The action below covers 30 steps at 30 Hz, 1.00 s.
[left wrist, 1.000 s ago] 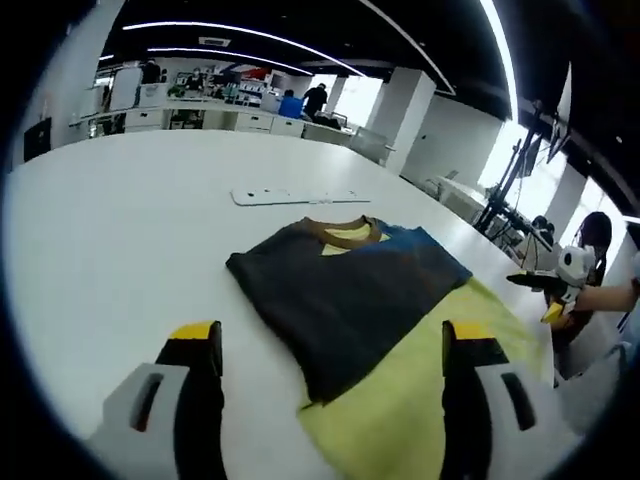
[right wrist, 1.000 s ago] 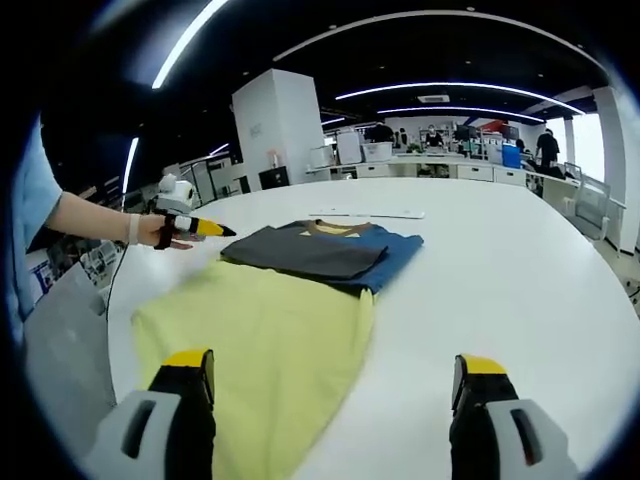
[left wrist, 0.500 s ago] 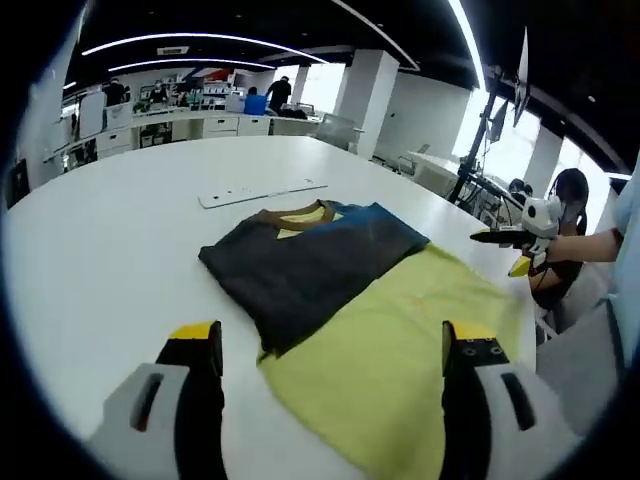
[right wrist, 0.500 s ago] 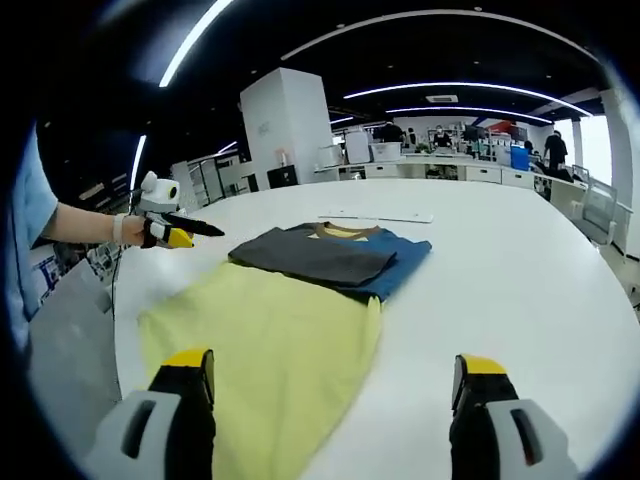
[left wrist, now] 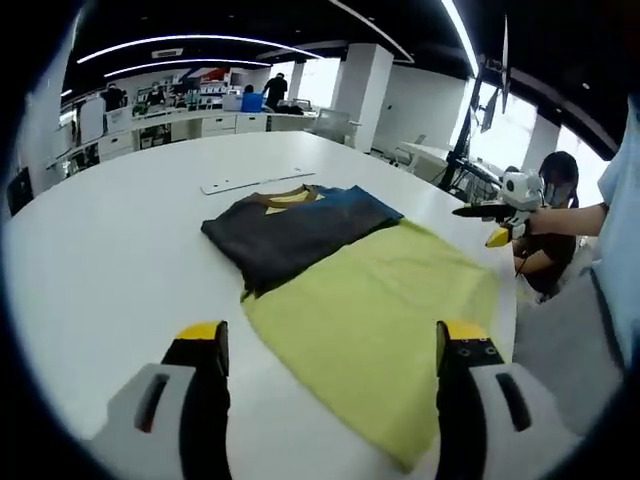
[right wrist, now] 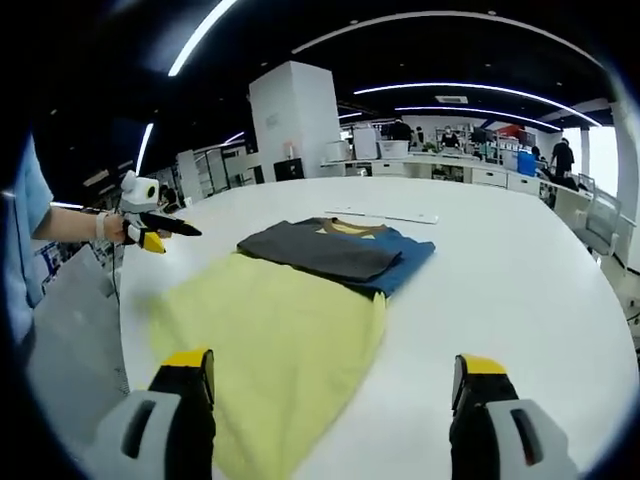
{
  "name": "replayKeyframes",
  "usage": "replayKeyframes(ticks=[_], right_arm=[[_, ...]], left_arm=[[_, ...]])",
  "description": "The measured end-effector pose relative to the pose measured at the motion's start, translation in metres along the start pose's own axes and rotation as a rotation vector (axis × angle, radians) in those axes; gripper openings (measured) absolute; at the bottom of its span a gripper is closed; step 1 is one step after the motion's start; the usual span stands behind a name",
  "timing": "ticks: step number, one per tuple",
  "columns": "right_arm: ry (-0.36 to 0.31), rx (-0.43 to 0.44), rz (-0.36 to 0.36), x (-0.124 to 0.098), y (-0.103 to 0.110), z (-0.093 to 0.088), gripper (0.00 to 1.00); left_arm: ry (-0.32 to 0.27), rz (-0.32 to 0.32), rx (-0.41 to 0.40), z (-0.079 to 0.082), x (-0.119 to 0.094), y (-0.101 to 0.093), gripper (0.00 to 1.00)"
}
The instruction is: Fold the garment on the visible template until the final outline fits inside the template.
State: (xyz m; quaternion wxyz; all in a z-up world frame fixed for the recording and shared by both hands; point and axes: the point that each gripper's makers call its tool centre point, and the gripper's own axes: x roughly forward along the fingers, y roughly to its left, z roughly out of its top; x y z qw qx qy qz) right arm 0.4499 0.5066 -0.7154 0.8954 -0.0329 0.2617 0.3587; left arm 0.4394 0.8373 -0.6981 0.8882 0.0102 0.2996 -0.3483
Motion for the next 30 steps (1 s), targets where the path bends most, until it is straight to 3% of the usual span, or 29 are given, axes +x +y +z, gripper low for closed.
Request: replayKeyframes(ticks=[8,14,24,30], right_arm=[[-0.001,-0.038,0.019,-0.008,0.010,0.006,1.00],[0.008,-0.044,0.026,-0.013,0.017,0.001,1.00],[0.037,-0.034,0.045,-0.025,0.028,-0.016,0.97],[0.054,-0.017,0.067,-0.035,0.034,-0.026,0.87]], left_arm=[[-0.033,0.028,-0.019,-0.007,-0.026,-0.009,0.81],[-0.043,0.034,-0.030,-0.016,-0.039,-0.019,0.79],[0.005,0.015,-0.040,-0.036,-0.053,-0.031,0.75],[0.076,-0.063,-0.091,-0.062,-0.051,-0.047,0.65]])
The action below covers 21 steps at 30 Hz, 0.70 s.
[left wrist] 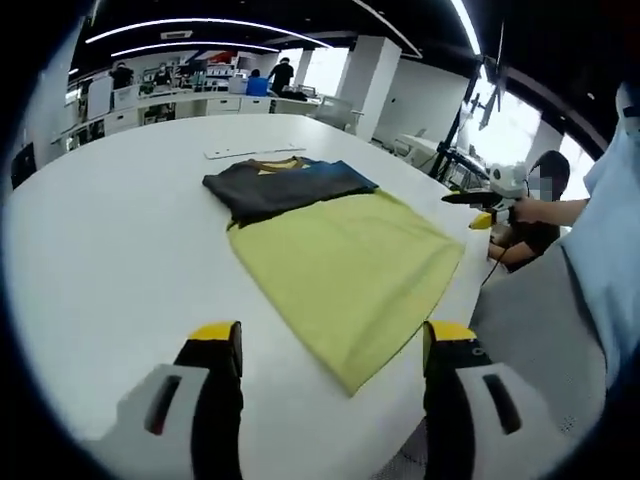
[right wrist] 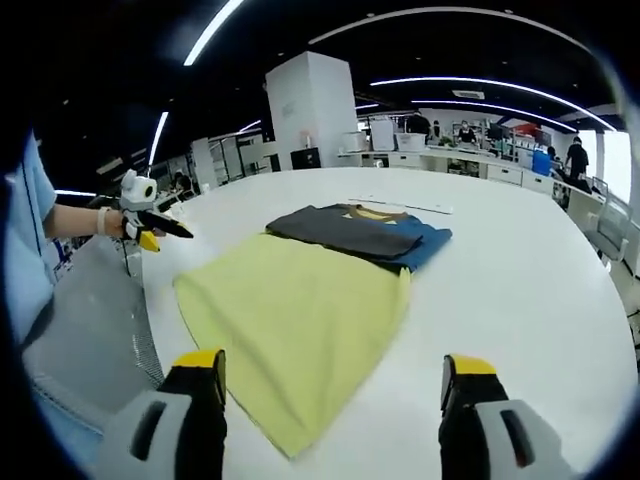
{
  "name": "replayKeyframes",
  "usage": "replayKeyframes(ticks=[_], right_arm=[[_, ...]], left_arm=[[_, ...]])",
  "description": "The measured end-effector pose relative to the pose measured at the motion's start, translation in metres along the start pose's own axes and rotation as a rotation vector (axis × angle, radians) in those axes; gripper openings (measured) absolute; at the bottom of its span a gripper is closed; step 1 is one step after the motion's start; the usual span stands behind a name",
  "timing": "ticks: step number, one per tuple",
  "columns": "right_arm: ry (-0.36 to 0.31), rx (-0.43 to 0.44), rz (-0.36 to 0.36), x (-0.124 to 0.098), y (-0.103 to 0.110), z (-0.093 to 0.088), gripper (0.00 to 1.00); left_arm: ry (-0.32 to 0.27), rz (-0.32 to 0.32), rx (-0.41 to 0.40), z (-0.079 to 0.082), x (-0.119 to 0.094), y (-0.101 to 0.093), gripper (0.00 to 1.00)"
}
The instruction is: Fold the garment on the visible template until the final outline fits inside the template.
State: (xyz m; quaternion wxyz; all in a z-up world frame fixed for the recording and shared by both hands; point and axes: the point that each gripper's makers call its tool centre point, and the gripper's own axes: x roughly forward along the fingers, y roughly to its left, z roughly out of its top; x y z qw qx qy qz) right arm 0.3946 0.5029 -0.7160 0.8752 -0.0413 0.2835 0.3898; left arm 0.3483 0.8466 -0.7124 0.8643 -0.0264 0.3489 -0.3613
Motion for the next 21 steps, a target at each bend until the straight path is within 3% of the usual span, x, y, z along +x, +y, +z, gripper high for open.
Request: replayKeyframes(ticks=[5,12,18,21], right_arm=[[0.029,0.022,0.015,-0.010,0.004,-0.013,0.79],[0.085,0.073,0.030,-0.017,0.010,-0.039,0.66],[0.098,0.092,0.039,-0.021,0.014,-0.047,0.56],[0.118,0.108,0.052,-0.021,0.016,-0.052,0.47]], left_arm=[[0.058,-0.057,-0.006,-0.019,0.006,-0.014,0.55],[0.115,-0.070,-0.040,-0.040,0.013,-0.013,0.49],[0.115,-0.074,-0.058,-0.044,0.014,-0.013,0.42],[0.126,-0.075,-0.068,-0.050,0.016,-0.012,0.39]])
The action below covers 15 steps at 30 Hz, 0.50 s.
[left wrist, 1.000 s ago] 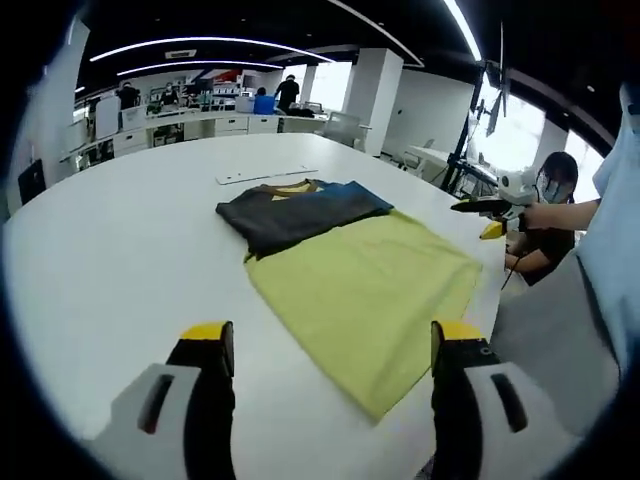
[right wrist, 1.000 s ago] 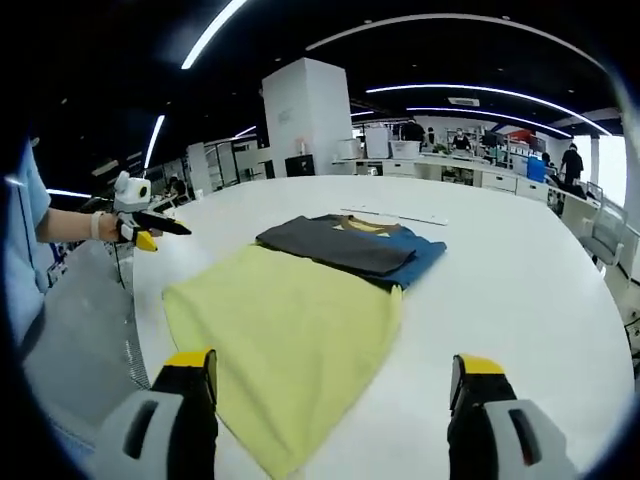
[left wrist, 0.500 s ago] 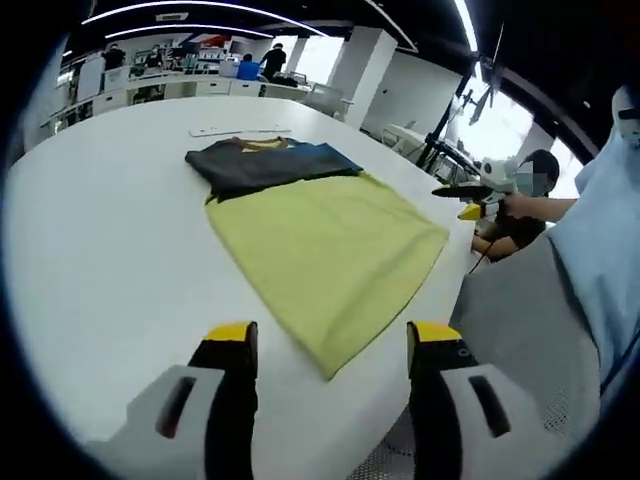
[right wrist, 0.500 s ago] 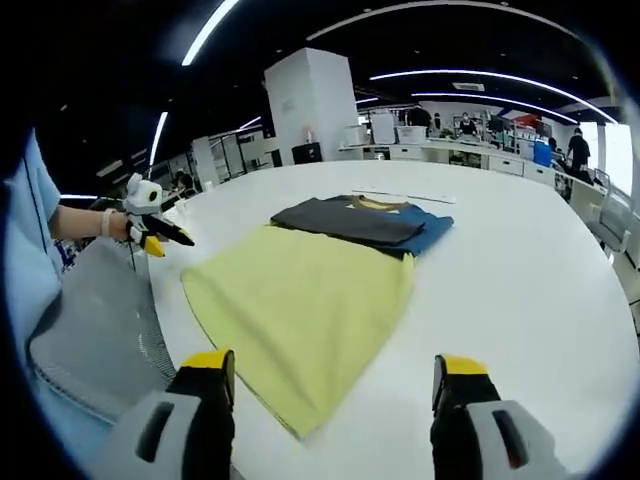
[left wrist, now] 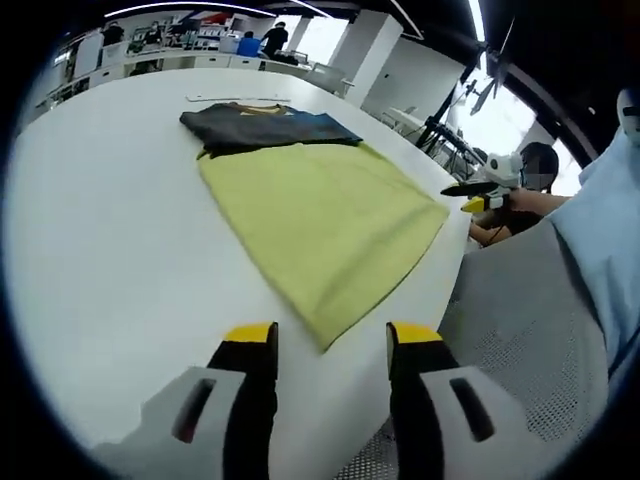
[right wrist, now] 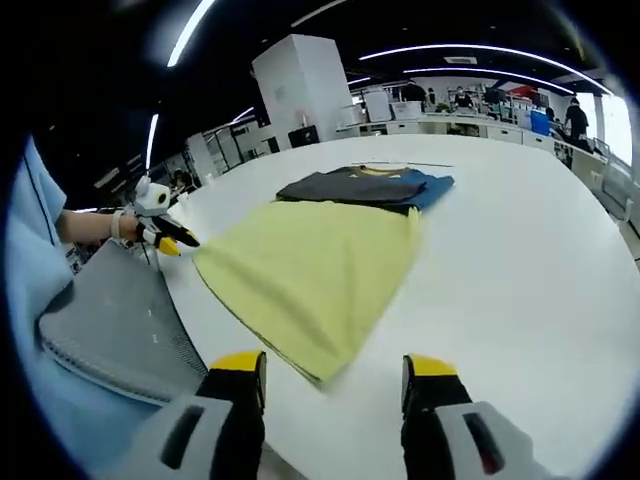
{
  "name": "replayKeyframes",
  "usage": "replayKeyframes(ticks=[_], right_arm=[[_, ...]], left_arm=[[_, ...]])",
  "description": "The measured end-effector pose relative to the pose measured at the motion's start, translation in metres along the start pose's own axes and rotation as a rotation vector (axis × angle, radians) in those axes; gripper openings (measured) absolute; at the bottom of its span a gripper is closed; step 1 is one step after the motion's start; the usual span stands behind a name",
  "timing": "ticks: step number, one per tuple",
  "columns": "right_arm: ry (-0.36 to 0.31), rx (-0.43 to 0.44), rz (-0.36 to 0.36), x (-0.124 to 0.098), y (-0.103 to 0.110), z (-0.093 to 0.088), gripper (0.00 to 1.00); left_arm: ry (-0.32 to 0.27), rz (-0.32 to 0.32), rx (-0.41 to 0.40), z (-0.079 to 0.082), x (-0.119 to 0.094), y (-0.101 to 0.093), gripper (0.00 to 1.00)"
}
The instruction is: Fold the garment on the visible template until the final outline fits inside the template.
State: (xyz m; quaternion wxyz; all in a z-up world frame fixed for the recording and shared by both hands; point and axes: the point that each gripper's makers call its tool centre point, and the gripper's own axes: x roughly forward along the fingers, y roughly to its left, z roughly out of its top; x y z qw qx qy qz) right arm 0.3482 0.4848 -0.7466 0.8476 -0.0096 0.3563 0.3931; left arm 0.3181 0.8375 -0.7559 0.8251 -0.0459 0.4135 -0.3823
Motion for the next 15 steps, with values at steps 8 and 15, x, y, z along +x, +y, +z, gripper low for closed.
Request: replayKeyframes(ticks=[8,15], right_arm=[[0.027,0.110,0.050,0.009,0.004,-0.013,0.24],[-0.036,0.264,0.046,0.013,0.000,-0.007,0.16]], left_arm=[[-0.029,0.001,-0.070,0.004,0.005,0.001,0.32],[-0.070,-0.016,-0.173,0.005,0.012,0.001,0.22]])
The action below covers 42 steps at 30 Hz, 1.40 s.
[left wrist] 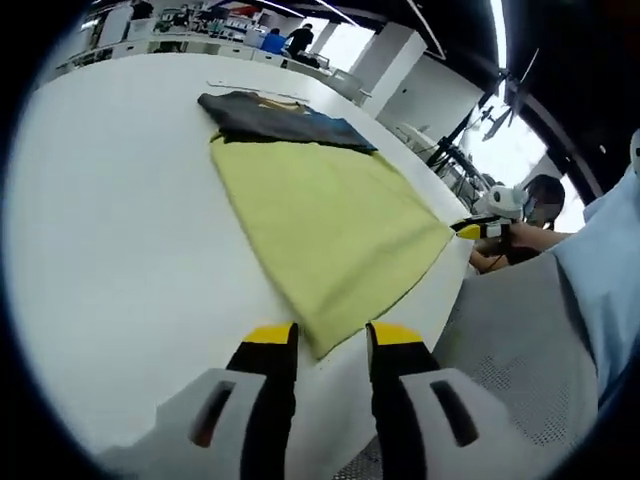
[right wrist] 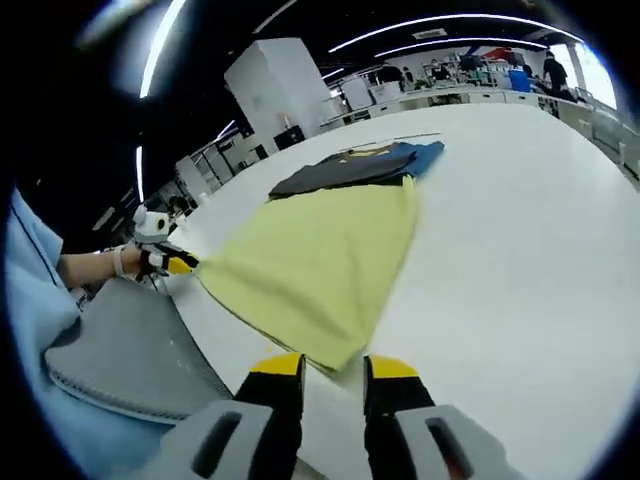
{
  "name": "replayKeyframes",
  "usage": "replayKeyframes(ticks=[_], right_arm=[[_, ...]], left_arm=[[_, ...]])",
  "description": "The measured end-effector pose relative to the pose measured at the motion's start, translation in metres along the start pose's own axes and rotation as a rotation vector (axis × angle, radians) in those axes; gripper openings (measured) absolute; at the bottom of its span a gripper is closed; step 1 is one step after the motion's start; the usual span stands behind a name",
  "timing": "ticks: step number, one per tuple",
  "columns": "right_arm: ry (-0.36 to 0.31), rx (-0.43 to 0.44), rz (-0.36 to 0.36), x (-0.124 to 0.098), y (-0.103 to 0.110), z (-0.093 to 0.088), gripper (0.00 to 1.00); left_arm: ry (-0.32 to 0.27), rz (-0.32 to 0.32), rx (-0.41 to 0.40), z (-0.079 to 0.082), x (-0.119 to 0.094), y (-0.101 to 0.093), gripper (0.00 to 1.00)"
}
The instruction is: Fold the garment on the visible template until the final outline fits inside the template.
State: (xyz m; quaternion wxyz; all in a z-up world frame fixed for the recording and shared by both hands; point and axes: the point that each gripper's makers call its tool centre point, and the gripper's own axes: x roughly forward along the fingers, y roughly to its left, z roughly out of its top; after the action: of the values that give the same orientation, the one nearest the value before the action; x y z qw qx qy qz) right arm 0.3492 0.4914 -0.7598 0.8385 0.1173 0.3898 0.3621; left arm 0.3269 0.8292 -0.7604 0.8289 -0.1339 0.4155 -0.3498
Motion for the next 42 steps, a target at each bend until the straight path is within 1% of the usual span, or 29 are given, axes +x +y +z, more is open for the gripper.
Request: replayKeyframes(ticks=[2,3,4,5,7,8,9,10,11,12,13,15,16,17,18,20,22,24,25,27,29,30,31,32,34,37,38,39,42], right_arm=[[-0.017,0.068,0.010,0.000,0.002,0.001,0.14],[-0.019,0.087,0.010,0.000,0.001,0.001,0.12],[-0.025,0.104,0.004,0.000,0.000,0.001,0.09],[-0.027,0.129,-0.002,0.000,-0.002,0.000,0.07],[-0.037,0.166,-0.003,0.001,-0.003,0.000,0.02],[-0.043,0.210,0.003,0.002,-0.002,-0.001,0.00],[-0.036,0.238,0.020,0.002,0.001,-0.002,0.00],[-0.028,0.243,0.035,0.002,0.003,-0.003,0.00],[-0.031,0.225,0.030,0.002,0.001,-0.003,0.00],[-0.031,0.226,0.026,0.002,0.002,-0.003,0.00],[-0.029,0.228,0.030,0.000,0.003,-0.002,0.00],[-0.038,0.247,0.052,-0.004,0.006,0.001,0.00],[-0.040,0.265,0.059,-0.005,0.006,0.002,0.00],[-0.043,0.302,0.089,-0.009,0.011,0.005,0.00],[-0.049,0.321,0.105,-0.010,0.012,0.007,0.00],[-0.058,0.337,0.112,-0.016,0.013,0.010,0.00],[-0.057,0.347,0.125,-0.022,0.018,0.010,0.00],[-0.040,0.366,0.148,-0.028,0.025,0.008,0.00],[-0.034,0.369,0.156,-0.030,0.028,0.007,0.00],[-0.025,0.360,0.161,-0.035,0.033,0.003,0.00],[-0.008,0.359,0.163,-0.040,0.037,-0.003,0.00],[-0.002,0.363,0.169,-0.042,0.039,-0.006,0.00],[0.009,0.371,0.177,-0.045,0.043,-0.010,0.00],[0.019,0.378,0.177,-0.047,0.044,-0.014,0.00],[0.021,0.394,0.183,-0.053,0.049,-0.020,0.00],[0.025,0.413,0.182,-0.060,0.053,-0.026,0.00],[0.024,0.420,0.183,-0.062,0.054,-0.026,0.00],[0.023,0.429,0.186,-0.065,0.056,-0.027,0.00],[0.031,0.434,0.188,-0.071,0.062,-0.030,0.00]], left_arm=[[-0.014,-0.006,-0.031,0.001,0.001,-0.001,0.20],[-0.025,-0.015,-0.068,0.002,0.001,-0.003,0.20],[-0.031,-0.016,-0.088,0.002,0.002,-0.003,0.20],[-0.038,-0.017,-0.120,0.003,0.002,-0.003,0.19],[-0.055,-0.039,-0.195,0.004,0.002,-0.004,0.18],[-0.056,-0.041,-0.235,0.002,0.001,-0.002,0.17],[-0.055,-0.032,-0.229,0.001,0.001,0.003,0.14],[-0.051,-0.018,-0.223,0.000,0.001,0.005,0.09],[-0.036,0.009,-0.204,-0.003,0.001,0.009,0.04],[-0.007,0.021,-0.164,-0.008,0.000,0.009,0.01],[-0.030,0.005,-0.187,-0.004,0.001,0.005,0.01],[-0.011,0.011,-0.207,-0.006,0.000,0.005,0.01],[-0.001,0.015,-0.215,-0.007,-0.001,0.004,0.01],[0.007,0.020,-0.220,-0.007,-0.002,0.004,0.01],[0.009,0.016,-0.217,-0.007,-0.003,0.002,0.00],[0.018,-0.002,-0.197,-0.008,-0.006,-0.003,0.00],[0.045,-0.007,-0.178,-0.011,-0.010,-0.007,0.00],[0.066,-0.006,-0.159,-0.013,-0.013,-0.010,0.00],[0.088,-0.007,-0.157,-0.016,-0.015,-0.012,0.00],[0.114,-0.015,-0.162,-0.020,-0.020,-0.016,0.00],[0.139,-0.032,-0.179,-0.024,-0.025,-0.023,0.00],[0.167,-0.043,-0.195,-0.028,-0.028,-0.027,0.00],[0.190,-0.040,-0.217,-0.032,-0.031,-0.028,0.00],[0.220,-0.032,-0.258,-0.035,-0.035,-0.030,0.00],[0.235,-0.054,-0.304,-0.036,-0.041,-0.038,0.00],[0.209,-0.076,-0.326,-0.032,-0.048,-0.047,0.00],[0.206,-0.078,-0.346,-0.032,-0.050,-0.050,0.00],[0.217,-0.078,-0.359,-0.034,-0.052,-0.052,0.00],[0.235,-0.074,-0.355,-0.038,-0.056,-0.058,0.00]])
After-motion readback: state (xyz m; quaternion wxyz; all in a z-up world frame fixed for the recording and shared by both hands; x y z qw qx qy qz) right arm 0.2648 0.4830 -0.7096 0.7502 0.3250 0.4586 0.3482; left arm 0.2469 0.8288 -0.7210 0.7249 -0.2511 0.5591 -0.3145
